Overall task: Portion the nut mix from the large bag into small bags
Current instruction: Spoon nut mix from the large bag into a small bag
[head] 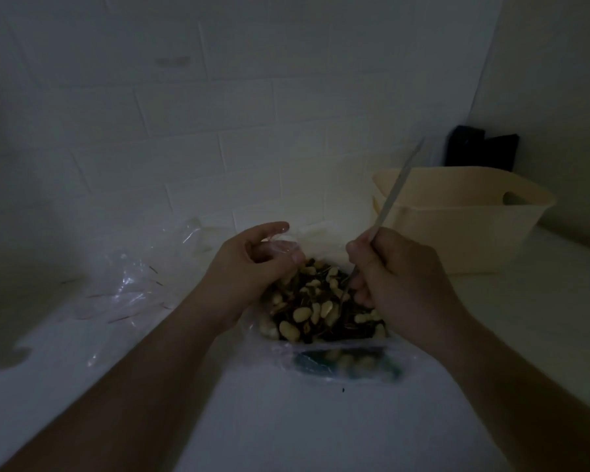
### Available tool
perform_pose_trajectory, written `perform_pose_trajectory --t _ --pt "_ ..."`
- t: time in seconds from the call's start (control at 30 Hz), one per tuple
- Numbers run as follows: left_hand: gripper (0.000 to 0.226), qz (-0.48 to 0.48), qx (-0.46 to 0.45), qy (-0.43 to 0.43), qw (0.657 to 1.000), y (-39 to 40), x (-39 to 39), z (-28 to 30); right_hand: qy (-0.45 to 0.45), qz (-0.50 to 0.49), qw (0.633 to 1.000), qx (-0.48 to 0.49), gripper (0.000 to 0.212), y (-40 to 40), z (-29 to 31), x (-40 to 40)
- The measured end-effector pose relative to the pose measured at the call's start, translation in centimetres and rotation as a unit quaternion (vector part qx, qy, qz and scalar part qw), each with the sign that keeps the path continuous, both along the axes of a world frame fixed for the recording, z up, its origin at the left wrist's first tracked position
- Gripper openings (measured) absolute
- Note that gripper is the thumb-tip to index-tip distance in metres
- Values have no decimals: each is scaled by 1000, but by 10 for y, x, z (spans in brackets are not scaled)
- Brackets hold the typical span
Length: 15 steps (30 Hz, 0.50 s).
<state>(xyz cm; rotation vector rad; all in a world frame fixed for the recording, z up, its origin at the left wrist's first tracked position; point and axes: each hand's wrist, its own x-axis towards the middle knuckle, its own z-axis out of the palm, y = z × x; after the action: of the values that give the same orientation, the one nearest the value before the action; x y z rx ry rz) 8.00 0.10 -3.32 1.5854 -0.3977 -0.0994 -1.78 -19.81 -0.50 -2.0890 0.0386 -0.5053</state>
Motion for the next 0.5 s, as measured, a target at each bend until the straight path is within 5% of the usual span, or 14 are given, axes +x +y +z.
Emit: perform_pose_trajectory --t 0.37,0.5 --pt "53 10 23 -24 999 0 2 -5 -82 -72 992 66 28 -32 5 8" --pt "56 36 79 -94 992 -1 0 -7 -118 -85 989 10 26 -38 13 6"
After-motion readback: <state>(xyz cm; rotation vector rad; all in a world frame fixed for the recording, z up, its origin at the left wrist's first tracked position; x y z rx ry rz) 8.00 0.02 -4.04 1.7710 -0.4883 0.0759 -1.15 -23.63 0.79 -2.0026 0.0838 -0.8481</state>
